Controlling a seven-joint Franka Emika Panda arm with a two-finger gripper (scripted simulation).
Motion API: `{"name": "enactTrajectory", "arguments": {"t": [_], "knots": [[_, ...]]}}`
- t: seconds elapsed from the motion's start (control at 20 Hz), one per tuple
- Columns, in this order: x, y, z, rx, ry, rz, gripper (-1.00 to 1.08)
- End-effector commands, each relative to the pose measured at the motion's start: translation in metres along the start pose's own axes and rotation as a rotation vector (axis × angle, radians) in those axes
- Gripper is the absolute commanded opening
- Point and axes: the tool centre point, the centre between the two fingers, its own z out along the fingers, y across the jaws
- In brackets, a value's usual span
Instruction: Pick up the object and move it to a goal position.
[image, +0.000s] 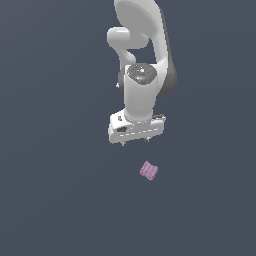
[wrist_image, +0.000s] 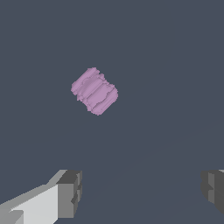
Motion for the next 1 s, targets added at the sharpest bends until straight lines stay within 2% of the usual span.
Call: {"name": "enactTrajectory", "arguments": {"t": [0.0,0.95], "knots": [[0.007,-0.003,0.005,0.0,-0.003,-0.056,1.0],[0.067,-0.038,0.059,0.016,-0.019,-0.622,1.0]]}}
